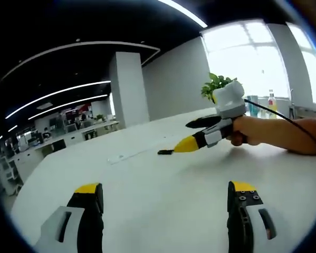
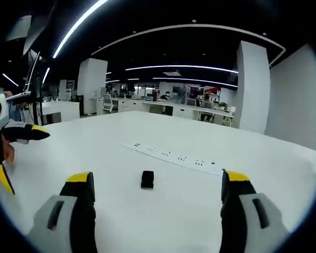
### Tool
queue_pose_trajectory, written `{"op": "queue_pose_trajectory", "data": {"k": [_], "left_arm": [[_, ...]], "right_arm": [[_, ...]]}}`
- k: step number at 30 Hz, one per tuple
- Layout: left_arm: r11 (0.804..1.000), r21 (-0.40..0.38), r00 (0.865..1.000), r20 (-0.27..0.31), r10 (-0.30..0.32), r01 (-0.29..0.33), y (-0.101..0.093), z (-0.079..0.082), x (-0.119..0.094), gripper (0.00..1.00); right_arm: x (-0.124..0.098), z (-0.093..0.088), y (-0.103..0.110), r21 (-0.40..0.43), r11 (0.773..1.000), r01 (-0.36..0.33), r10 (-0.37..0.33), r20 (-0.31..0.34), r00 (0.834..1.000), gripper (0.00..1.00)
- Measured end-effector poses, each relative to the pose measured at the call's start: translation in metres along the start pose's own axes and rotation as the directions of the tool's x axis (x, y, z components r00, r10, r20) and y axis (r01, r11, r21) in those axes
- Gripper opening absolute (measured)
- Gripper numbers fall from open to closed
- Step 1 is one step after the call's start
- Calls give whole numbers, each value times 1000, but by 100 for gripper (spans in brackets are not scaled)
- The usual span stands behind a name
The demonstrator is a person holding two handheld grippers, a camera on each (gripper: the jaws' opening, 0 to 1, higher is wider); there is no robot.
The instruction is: Snap the two parts of the plastic buckle together until the buckle closes and remains connected.
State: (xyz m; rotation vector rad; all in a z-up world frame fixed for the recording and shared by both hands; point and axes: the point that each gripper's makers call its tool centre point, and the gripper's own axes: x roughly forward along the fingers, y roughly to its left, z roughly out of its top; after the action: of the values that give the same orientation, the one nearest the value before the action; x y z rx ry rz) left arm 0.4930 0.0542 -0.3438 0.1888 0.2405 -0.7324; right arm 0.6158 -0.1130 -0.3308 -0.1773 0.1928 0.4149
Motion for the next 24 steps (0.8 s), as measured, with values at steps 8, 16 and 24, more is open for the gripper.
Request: {"op": "queue_pose_trajectory", "data": {"k": [8,16,24], "left_arm": [[1000,-1,1000,3,2,-2,-3,1,0,100],[999,10,999,22,48,-48,7,6,-2,100],[999,5,999,11,32,-32,9,5,6,100]], "right_arm": [[-16,2,5,9,1000,2,-2,16,1000,100],[-31,-4,15,-9,1000,-10,10,0,1000,98],[-43,-2,15,-2,1000,-4,4,13,1000,99]]}}
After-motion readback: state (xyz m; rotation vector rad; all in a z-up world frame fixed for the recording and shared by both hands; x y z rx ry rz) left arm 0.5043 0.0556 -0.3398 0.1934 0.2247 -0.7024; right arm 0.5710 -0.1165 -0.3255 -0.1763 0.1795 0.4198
